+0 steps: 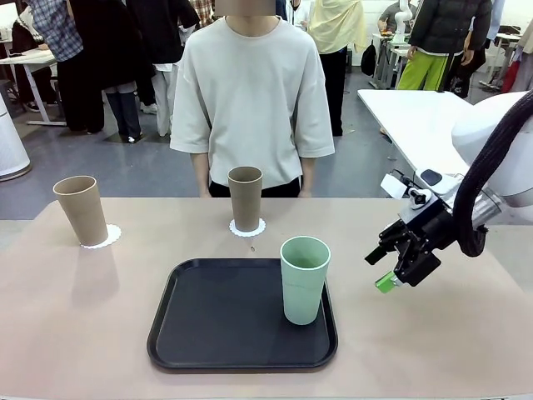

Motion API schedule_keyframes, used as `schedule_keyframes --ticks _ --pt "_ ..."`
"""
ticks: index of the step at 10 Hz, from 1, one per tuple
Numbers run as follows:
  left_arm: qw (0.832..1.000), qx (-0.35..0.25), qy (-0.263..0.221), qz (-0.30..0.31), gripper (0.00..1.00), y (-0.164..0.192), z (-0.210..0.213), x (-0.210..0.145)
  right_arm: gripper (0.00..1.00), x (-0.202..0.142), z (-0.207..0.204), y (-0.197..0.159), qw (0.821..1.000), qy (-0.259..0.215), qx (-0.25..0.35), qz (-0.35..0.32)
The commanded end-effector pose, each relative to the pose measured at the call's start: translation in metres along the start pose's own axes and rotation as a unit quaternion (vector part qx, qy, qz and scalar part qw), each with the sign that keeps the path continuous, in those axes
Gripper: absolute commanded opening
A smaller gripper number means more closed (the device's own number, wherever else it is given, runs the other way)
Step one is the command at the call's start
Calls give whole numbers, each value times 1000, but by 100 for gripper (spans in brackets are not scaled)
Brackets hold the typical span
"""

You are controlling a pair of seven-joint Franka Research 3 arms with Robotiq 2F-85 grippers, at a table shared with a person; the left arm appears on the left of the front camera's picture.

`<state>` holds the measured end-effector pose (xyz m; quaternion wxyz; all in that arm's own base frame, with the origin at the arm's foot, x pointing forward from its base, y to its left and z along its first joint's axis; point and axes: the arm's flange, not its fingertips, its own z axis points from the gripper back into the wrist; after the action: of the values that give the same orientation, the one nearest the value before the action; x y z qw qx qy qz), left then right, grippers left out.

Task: Place coasters on the table and set cups on them.
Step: Take one Reusable plastic cup from the Flat Tray and place it on a coaster set by the human.

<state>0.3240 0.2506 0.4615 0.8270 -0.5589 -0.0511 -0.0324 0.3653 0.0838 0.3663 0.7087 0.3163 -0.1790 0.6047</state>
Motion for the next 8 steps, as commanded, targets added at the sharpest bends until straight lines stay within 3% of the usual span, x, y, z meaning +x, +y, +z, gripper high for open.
schedule_keyframes --ticks 1,3,4,5,8 --pt "1000 -2 -4 8 100 -4 0 0 100 5 1 1 1000 -11 -3 4" --pt "1000 -2 -4 8 100 -4 0 0 100 1 1 1 1000 5 -1 0" --pt "1000 -2 -4 8 100 -4 0 0 100 -2 -4 -3 994 -44 10 95" --pt "1000 -2 -4 8 100 -4 0 0 100 -6 -9 -8 986 -80 5 149" --pt "1000 -2 -4 8 100 -4 0 0 100 -10 -26 -16 969 -118 -4 216"
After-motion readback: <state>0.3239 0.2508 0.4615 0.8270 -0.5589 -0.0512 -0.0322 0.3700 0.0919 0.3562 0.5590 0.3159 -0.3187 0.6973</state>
